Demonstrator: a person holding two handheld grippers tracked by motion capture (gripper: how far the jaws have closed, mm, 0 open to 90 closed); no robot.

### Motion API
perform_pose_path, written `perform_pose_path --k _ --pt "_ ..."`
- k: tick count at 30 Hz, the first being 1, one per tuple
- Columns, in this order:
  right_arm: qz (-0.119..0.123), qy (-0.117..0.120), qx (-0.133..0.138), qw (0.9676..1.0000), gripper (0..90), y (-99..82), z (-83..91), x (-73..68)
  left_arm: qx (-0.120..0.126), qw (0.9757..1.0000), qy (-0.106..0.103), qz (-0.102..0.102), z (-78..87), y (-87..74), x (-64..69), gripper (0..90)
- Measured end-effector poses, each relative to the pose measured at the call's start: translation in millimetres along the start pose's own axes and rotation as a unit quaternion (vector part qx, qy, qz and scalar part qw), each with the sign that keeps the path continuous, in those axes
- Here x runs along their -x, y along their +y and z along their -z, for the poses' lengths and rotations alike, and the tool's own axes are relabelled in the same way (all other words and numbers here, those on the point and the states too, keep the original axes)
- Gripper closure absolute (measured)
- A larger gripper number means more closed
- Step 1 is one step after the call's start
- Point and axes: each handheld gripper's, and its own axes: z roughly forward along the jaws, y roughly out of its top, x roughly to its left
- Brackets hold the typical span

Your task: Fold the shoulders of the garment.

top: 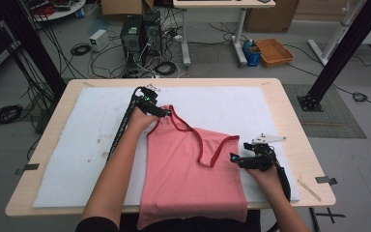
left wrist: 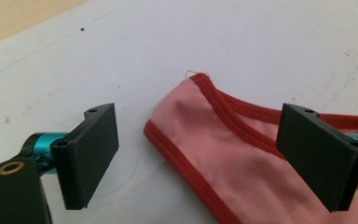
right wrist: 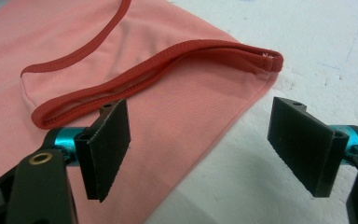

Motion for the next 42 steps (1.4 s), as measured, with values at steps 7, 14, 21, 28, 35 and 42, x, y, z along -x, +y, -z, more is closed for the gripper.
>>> perform_pose_path --k 7,14,21,28,35,42 --pt "-0.001 0.004 -0.002 1.0000 21.0 0.2 -0.6 0.8 -0.028 0.9996 0.009 0.001 -19.9 10.6 3.0 15.4" --pt "-0.001 0.005 -0.006 1.0000 21.0 0.4 -1.1 1.0 -0.054 0.9983 0.022 -0.008 -27.8 11.5 11.2 30.4" --pt "-0.002 0.004 -0.008 1.0000 21.0 0.5 -1.5 0.8 -0.053 0.9981 0.021 -0.024 -20.0 10.9 12.4 72.2" --pt "-0.002 0.005 -0.011 0.9999 21.0 0.7 -1.7 0.7 -0.014 0.9989 0.017 -0.043 -9.5 13.4 19.1 80.2" --pt "0.002 0.007 -0.011 0.9999 21.0 0.7 -2.0 0.8 0.030 0.9982 -0.010 -0.051 14.8 9.1 30.1 80.7" --pt "0.002 0.004 -0.011 0.9999 21.0 0.7 -1.8 0.0 0.067 0.9951 -0.036 -0.063 44.9 -0.8 50.4 81.0"
